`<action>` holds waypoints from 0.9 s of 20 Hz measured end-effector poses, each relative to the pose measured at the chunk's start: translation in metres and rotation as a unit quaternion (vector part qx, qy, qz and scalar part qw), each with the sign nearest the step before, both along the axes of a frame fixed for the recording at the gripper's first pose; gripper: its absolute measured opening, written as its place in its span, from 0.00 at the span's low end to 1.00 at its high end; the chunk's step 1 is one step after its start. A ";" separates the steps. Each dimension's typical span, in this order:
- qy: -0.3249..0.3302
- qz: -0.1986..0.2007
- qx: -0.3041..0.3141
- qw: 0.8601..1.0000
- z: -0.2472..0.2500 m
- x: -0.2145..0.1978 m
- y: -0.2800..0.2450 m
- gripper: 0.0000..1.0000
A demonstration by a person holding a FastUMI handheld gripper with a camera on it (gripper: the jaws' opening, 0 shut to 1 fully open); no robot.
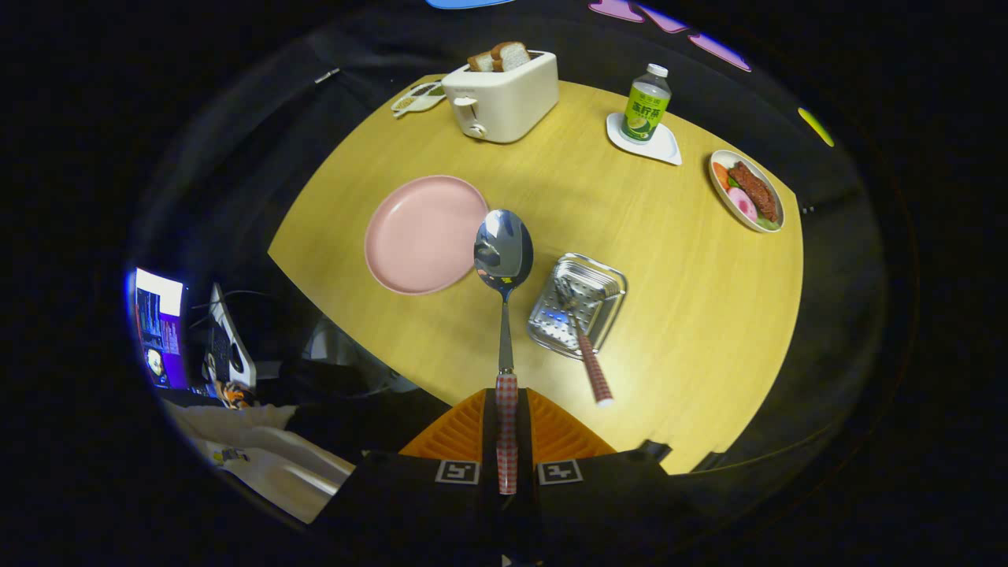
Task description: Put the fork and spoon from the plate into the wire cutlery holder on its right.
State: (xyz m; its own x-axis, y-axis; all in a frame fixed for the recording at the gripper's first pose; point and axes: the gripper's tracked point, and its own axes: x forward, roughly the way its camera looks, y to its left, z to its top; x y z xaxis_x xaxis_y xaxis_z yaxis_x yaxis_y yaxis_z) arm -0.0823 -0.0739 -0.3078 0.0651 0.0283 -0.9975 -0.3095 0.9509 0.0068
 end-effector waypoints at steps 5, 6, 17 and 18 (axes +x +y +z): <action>0.118 -0.014 -0.004 0.993 0.007 0.000 -0.019 0.12; 0.141 -0.024 -0.004 0.990 0.002 0.001 -0.019 0.12; 0.295 -0.107 -0.031 0.949 -0.038 0.013 -0.031 0.12; 0.299 -0.112 -0.032 0.947 -0.041 0.017 -0.032 0.12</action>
State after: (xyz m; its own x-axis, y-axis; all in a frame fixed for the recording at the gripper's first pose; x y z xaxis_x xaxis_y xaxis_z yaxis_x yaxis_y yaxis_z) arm -0.0657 -0.1054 -0.3483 -0.5151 0.0199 -0.8569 -0.0582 0.9966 0.0581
